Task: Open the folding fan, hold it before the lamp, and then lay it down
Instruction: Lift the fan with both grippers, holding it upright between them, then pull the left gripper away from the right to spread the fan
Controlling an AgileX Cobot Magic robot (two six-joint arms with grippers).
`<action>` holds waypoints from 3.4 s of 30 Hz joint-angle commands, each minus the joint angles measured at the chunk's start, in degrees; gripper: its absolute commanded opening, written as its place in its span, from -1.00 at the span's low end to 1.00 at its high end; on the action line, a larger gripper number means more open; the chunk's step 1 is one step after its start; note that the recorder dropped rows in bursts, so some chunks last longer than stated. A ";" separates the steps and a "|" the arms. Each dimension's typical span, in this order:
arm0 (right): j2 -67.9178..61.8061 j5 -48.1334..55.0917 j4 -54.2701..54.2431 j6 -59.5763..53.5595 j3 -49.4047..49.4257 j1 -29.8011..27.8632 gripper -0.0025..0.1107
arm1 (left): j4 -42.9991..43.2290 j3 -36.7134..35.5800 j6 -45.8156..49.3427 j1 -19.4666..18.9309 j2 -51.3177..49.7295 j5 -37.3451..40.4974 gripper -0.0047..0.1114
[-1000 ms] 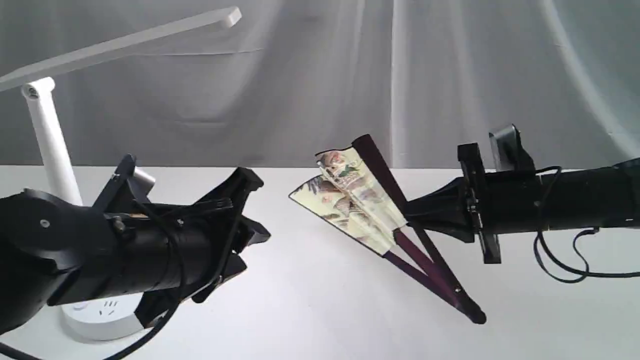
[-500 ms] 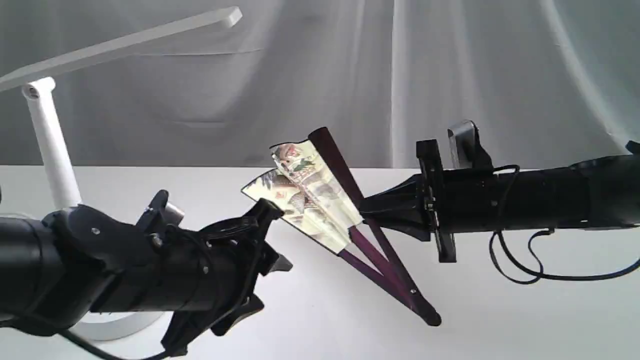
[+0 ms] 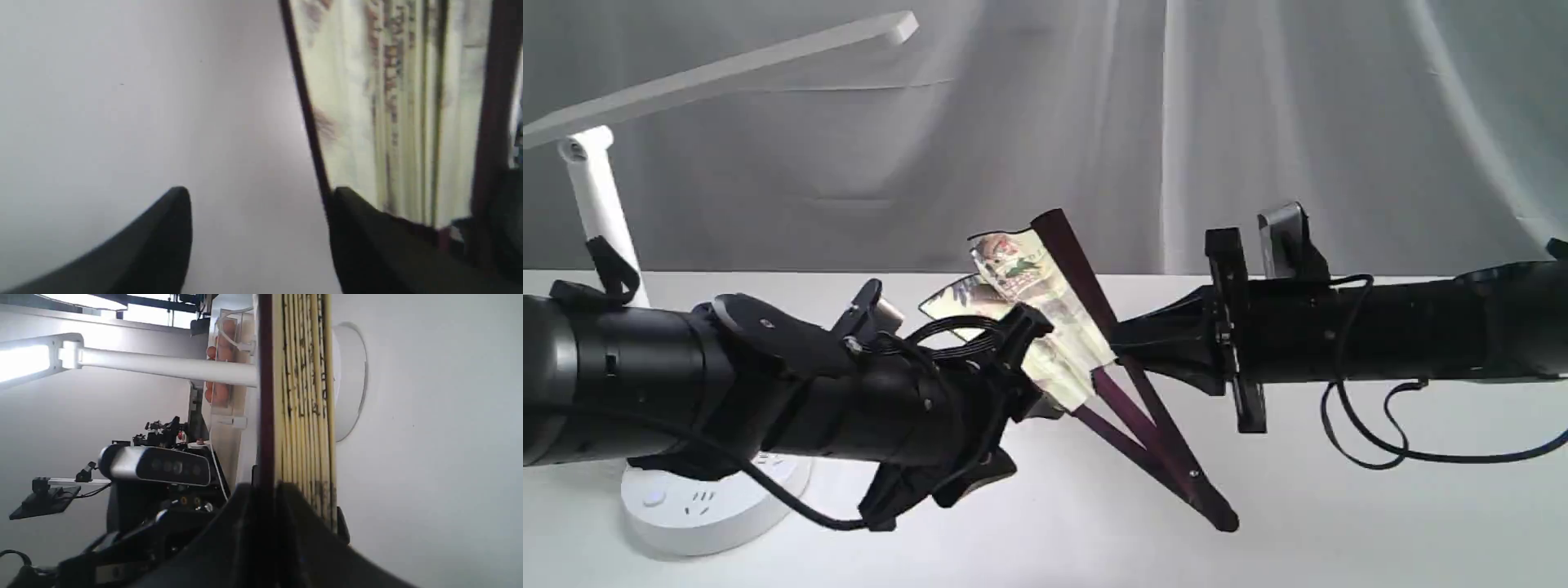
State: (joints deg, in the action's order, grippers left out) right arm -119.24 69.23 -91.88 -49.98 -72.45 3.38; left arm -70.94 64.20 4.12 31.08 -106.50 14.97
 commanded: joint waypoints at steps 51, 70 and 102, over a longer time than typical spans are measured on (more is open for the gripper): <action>0.81 0.73 1.74 -1.25 0.11 0.25 -0.96 | -29.00 6.58 28.95 -3.14 -6.28 10.56 -0.92; 0.81 0.73 1.35 -0.99 0.11 0.03 -0.96 | -29.00 -5.44 29.01 -3.14 4.60 3.41 -0.92; 0.81 0.73 0.36 -0.65 0.01 -15.66 -0.96 | -29.00 -13.97 29.00 0.91 10.31 2.24 -0.92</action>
State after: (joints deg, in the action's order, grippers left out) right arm -119.11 71.61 -90.23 -49.99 -72.45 -10.93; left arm -101.72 50.87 32.18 31.56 -96.45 19.84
